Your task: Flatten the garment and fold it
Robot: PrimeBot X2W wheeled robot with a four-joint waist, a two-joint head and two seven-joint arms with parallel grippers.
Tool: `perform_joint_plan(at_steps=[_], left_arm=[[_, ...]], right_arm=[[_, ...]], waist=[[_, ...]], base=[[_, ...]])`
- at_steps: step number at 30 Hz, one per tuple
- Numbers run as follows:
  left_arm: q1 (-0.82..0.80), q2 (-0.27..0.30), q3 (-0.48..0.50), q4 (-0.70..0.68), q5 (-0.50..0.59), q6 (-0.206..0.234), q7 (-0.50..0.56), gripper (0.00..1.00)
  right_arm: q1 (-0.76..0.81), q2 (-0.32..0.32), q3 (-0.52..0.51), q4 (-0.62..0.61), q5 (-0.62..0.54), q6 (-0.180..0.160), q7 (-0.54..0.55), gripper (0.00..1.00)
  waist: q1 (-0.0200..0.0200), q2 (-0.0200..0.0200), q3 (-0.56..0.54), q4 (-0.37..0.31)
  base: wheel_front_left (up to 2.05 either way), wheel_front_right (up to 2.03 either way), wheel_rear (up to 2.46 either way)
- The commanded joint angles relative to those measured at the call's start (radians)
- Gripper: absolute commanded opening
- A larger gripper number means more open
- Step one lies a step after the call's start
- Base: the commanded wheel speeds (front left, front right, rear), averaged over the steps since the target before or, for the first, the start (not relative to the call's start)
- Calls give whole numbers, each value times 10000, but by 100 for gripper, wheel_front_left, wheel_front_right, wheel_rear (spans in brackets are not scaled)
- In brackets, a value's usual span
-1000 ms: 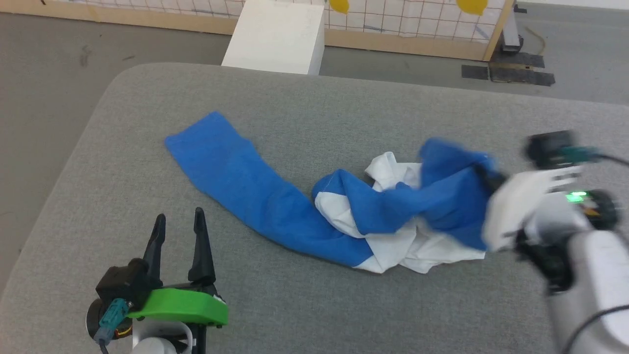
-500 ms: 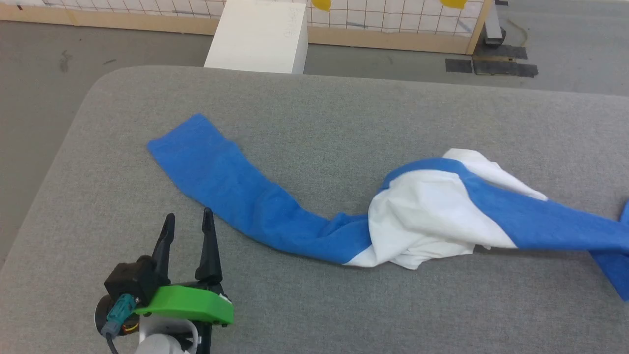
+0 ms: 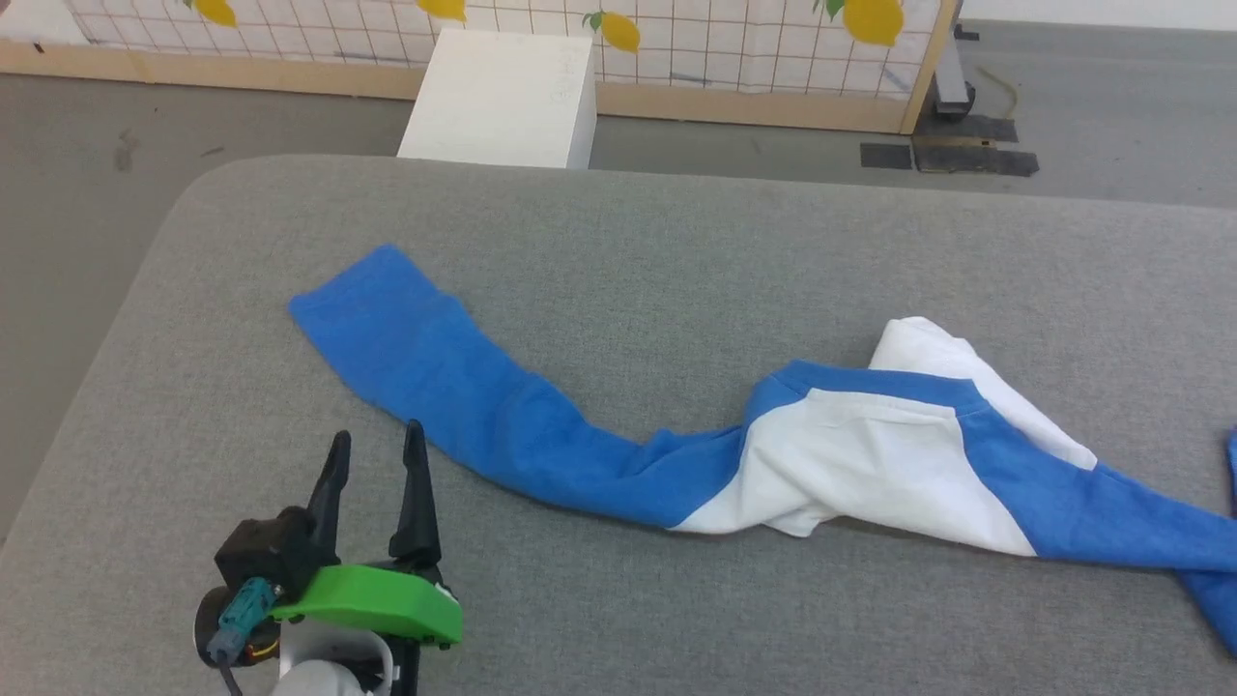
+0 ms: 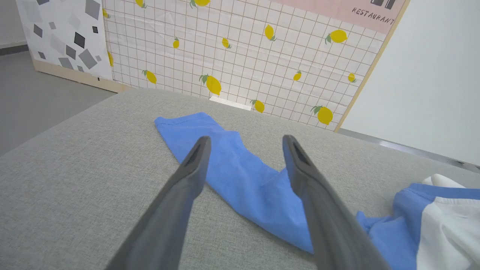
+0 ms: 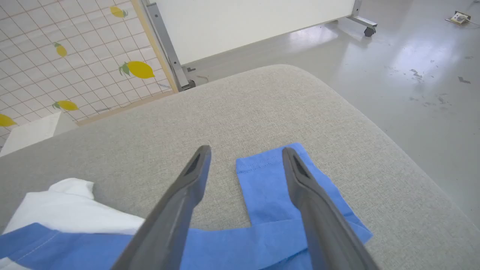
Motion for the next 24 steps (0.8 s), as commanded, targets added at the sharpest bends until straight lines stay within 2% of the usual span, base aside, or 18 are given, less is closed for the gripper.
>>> perform_joint_plan(at_steps=[1, 5, 7, 14, 20, 24], left_arm=[[-172, 24, -86, 12, 53, -82, 120, 100], [-963, 8, -582, 244, -16, -303, 1181, 100], [-1538, 5, -932, 606, -95, -460, 2258, 100], [-3292, 177, -2397, 2105, -110, -793, 7665, 100], [-3866, 393, -2973, 2605, 369, -613, 9370, 100], [-3915, 428, -3202, 3083, 511, -559, 9727, 100]], right_arm=[[105, 57, 182, -160, 312, -15, -219, 100], [491, 120, 819, -569, 826, -15, -603, 100], [700, 126, 1276, -491, 1239, -15, -641, 100], [1054, 131, 2326, 15, 2039, -15, -932, 100], [1109, 132, 2468, 99, 2103, -15, -1111, 100], [1067, 132, 2493, 89, 2120, -15, -1153, 100]], waist=[[0, 0, -58, -47], [0, 0, -50, -80], [0, 0, 3, -149], [0, 0, 364, -644], [0, 0, 736, -973], [0, 0, 897, -1098]], base=[[0, 0, 0], [0, 0, 0], [0, 0, 0], [0, 0, 0], [0, 0, 0], [0, 0, 0]])
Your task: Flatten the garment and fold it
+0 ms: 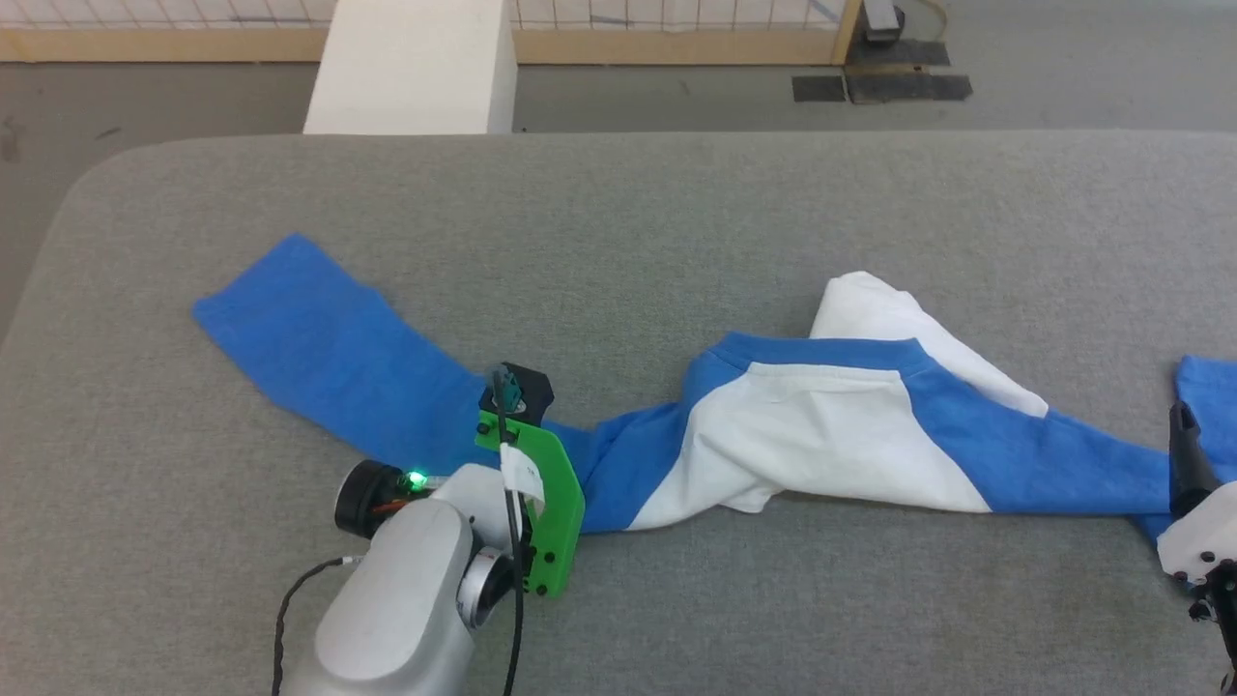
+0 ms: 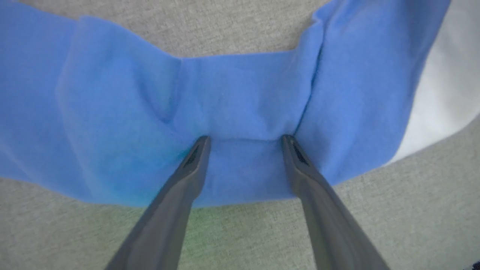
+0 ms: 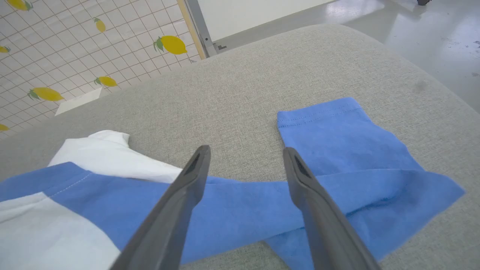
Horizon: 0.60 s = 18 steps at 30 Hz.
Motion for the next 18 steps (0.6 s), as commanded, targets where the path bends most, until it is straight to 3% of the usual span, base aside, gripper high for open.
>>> perform_joint_plan(at_steps=[1, 3, 4, 5, 11, 18], left_arm=[[-60, 35, -38, 220, 0, 71, 51, 100], [-29, -17, -78, 430, -24, 132, 34, 100], [-15, -58, -69, 507, -72, 164, -56, 22], [-5, -82, -68, 574, -94, 192, -127, 0], [-116, -199, 258, 694, -377, 448, -1011, 0], [-418, -154, 2084, 433, -1256, 1617, -2718, 0]], right_arm=[[62, -2, 16, -5, 84, -13, -86, 100], [43, -2, 6, -7, 81, -13, -105, 100], [34, -2, 5, -1, 89, -13, -116, 100], [29, -2, 8, 11, 99, -13, -127, 100], [59, -2, 75, 75, 210, -13, -230, 100], [80, -1, 203, 69, 226, -13, -265, 100]], waist=[[0, -1, 155, -131], [0, -1, 201, -136], [0, -1, 219, -132], [0, -1, 228, -123], [0, -1, 153, 91], [0, -1, 7, 389]], base=[[0, 0, 0], [0, 0, 0], [0, 0, 0], [0, 0, 0], [0, 0, 0], [0, 0, 0]])
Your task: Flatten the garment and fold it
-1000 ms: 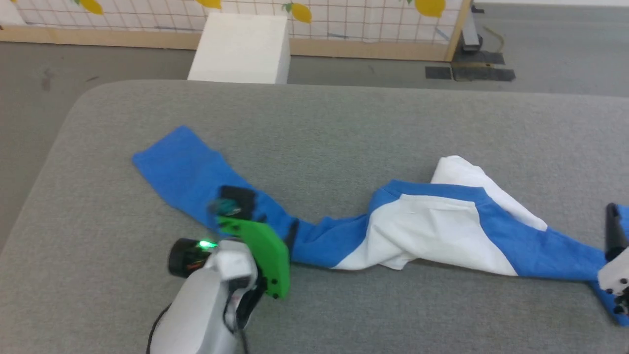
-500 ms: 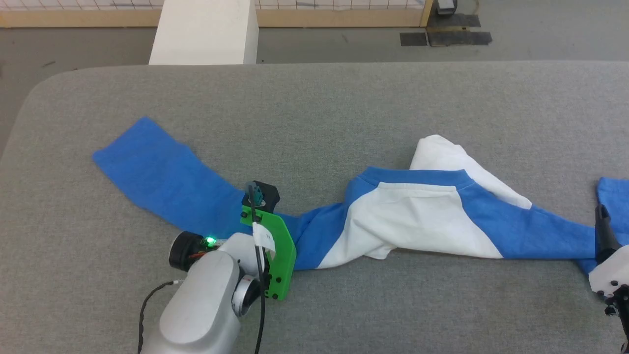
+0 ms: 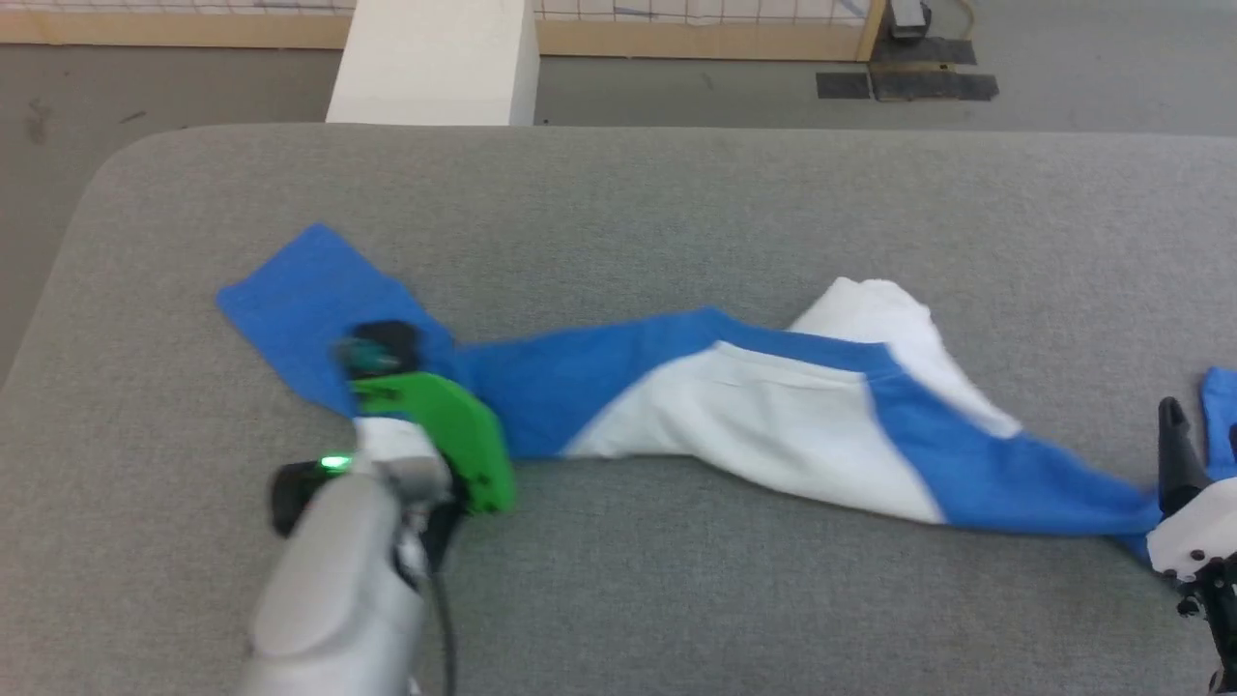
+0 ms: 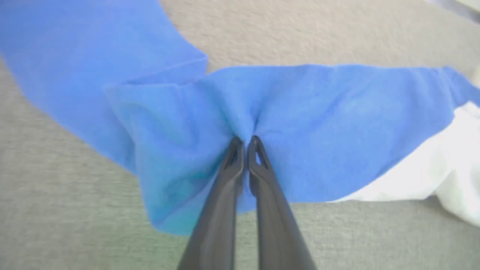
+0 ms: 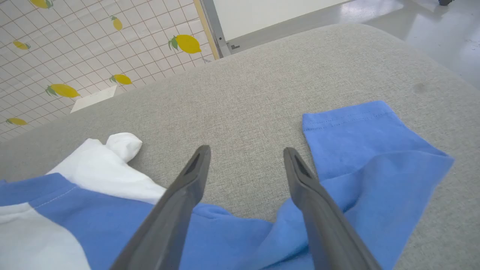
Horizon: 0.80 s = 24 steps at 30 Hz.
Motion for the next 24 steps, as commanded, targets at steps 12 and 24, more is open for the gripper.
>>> perform_joint_plan(at_steps=[12, 24], left_arm=[[715, 239, 2033, -425, -1528, 580, -1519, 100], [2980, 597, 2255, -3215, -76, -268, -6754, 100]], right_arm=[[177, -3, 329, -29, 59, -13, -20, 100], [-17, -3, 2786, -982, -156, -13, 610, 100]], waist=[[-1, 0, -94, 213], [-1, 0, -301, 503]], base=[[0, 0, 0], [0, 0, 0]])
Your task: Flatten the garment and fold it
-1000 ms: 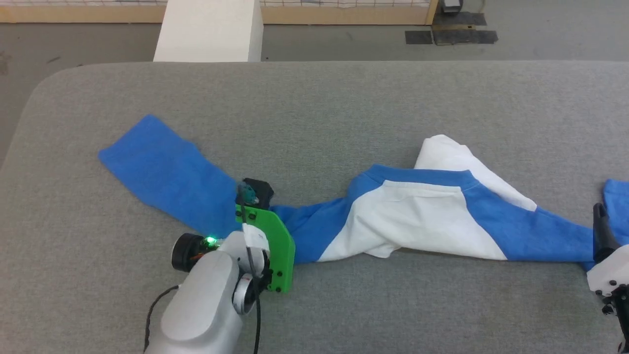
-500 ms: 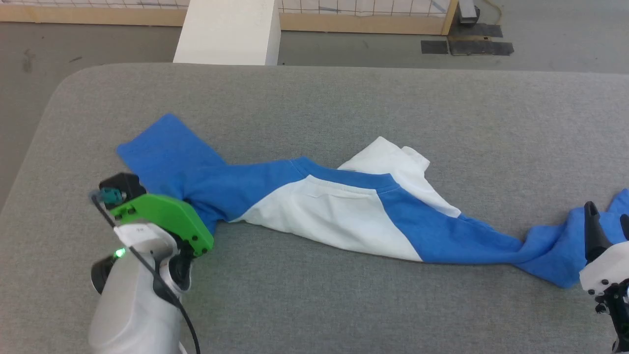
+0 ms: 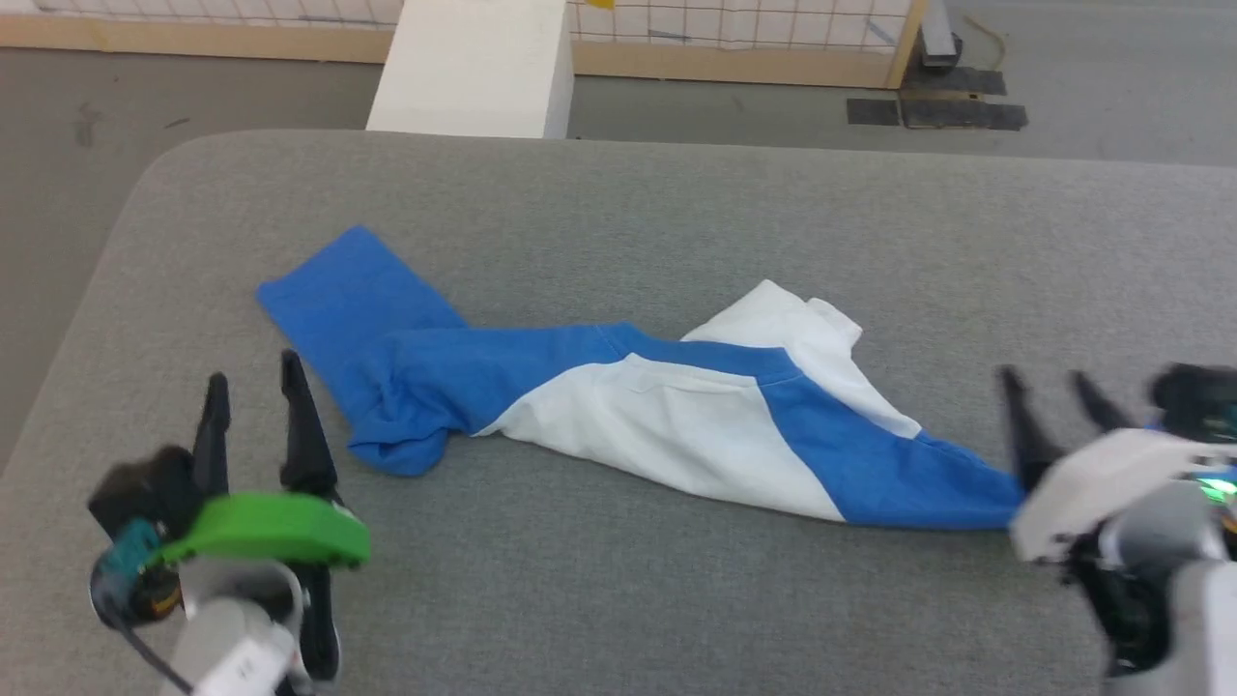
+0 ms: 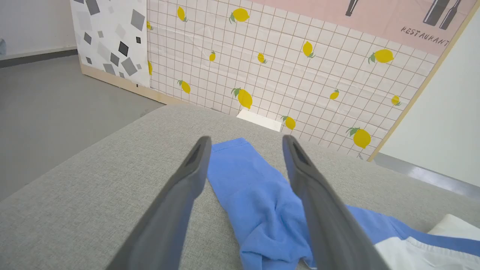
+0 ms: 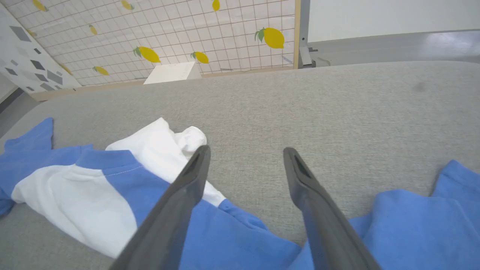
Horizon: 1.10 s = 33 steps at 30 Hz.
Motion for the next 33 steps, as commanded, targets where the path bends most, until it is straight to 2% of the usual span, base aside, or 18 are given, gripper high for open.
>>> perform_joint_plan(at_steps=[1, 7, 13, 20, 29, 30, 31, 32, 33], left_arm=[[342, -46, -55, -162, 201, -54, -209, 100], [874, -410, -100, -681, 639, 11, -431, 100], [839, -641, -186, -814, 805, -106, -439, 100], [672, -732, -434, -613, 1158, -164, -441, 100], [517, -800, -503, -605, 1267, -224, -441, 100], [510, -804, -505, -608, 1269, -227, -441, 100], [508, -808, -509, -611, 1269, -229, -441, 100], [505, -811, -512, -610, 1268, -231, -441, 100], [503, -814, -512, -606, 1266, -233, -441, 100]], right_arm=[[-112, 9, 514, -129, -122, -13, 168, 100], [-830, -83, 2573, 175, -49, -13, 645, 100], [-1941, -324, 3692, 1414, -282, -13, 1222, 100], [-2736, -463, 4089, 2429, -1091, -13, 1792, 100], [-2985, -404, 4109, 2669, -1426, -13, 2134, 100], [-2998, -396, 4109, 2656, -1404, -13, 2135, 89], [-3011, -392, 4102, 2626, -1399, -13, 2105, 39], [-3024, -390, 4105, 2589, -1389, -13, 2057, 0], [-3027, -391, 4109, 2569, -1377, -13, 2044, 0]], waist=[[0, 0, -10, 138], [0, 0, 161, 413], [0, 0, 503, 731], [0, 0, 812, 999], [0, 0, 1049, 1109], [0, 0, 1064, 1107], [0, 0, 1076, 1103], [0, 0, 1083, 1095], [0, 0, 1077, 1087]], base=[[0, 0, 0], [0, 0, 0], [0, 0, 0], [0, 0, 0], [0, 0, 0], [0, 0, 0], [0, 0, 0], [0, 0, 0], [0, 0, 0]])
